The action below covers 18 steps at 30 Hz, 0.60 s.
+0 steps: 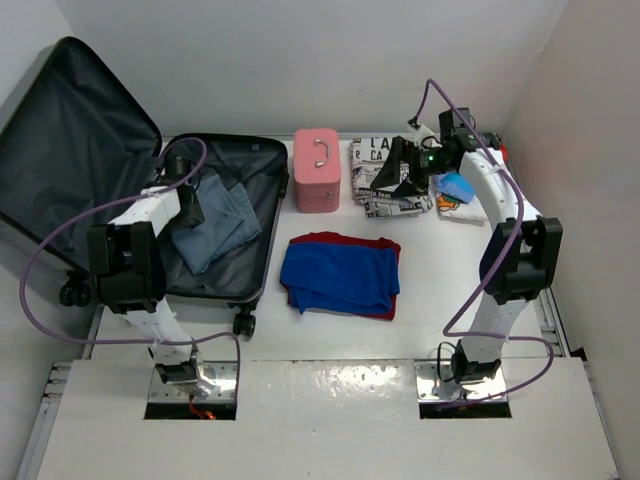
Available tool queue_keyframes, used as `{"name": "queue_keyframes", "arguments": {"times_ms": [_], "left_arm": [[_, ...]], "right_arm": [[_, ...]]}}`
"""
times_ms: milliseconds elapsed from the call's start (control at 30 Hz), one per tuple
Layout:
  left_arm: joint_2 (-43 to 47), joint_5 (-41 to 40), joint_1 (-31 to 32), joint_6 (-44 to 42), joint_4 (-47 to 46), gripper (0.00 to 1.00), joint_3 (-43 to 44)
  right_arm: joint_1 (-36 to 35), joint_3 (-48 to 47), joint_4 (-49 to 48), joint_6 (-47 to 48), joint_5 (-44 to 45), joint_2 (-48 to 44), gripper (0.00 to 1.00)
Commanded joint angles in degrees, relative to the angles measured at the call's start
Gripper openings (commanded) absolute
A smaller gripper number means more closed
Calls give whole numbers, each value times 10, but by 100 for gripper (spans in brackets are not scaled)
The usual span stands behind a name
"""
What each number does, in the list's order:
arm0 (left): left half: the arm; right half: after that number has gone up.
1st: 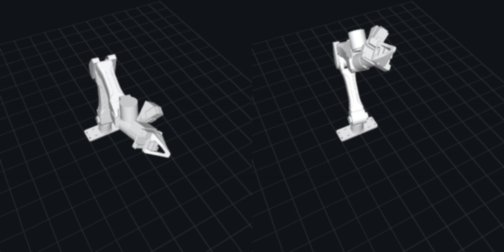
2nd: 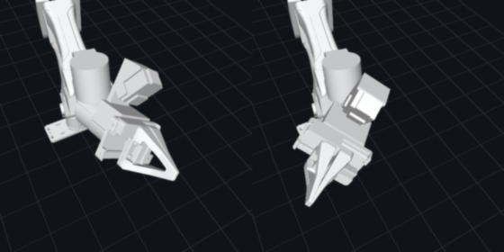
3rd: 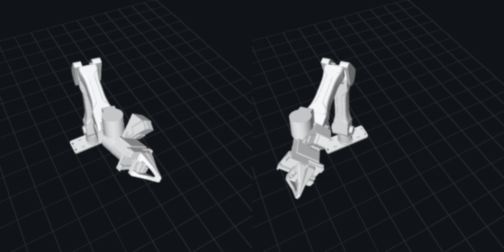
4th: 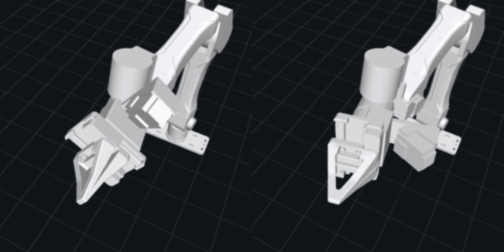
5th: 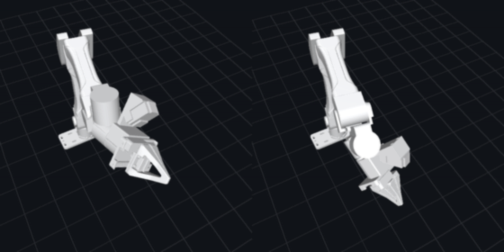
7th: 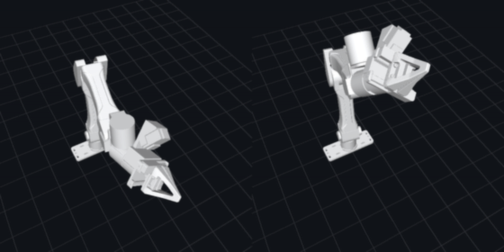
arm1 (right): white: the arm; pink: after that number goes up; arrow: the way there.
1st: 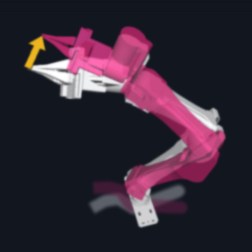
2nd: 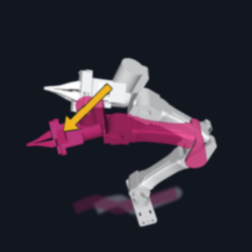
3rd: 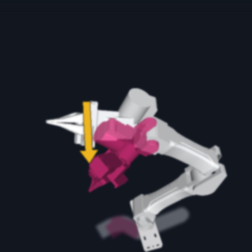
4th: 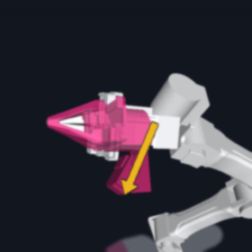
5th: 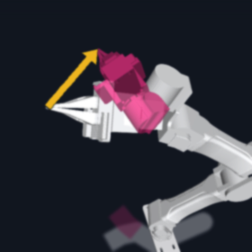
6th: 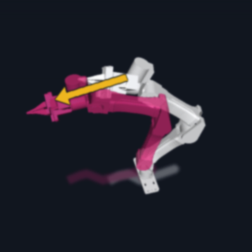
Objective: Pack the luggage
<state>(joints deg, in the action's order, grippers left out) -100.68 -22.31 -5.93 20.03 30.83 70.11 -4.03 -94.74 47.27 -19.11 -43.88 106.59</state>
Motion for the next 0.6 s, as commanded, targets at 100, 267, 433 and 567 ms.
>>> {"name": "queue_keyframes", "arguments": {"times_ms": [100,267,433,567], "left_arm": [[37,120,7,-92,-135,13,9],[32,96,32,-113,-163,0,65],[0,43,32,-139,-210,0,108],[-49,-5,32,-155,-231,0,154]], "right_arm": [[-3,-12,5,25,5,-18,89],[-5,-11,6,27,3,-15,88],[-5,-11,11,35,2,-10,88],[-6,-13,14,42,6,-9,88]]}}
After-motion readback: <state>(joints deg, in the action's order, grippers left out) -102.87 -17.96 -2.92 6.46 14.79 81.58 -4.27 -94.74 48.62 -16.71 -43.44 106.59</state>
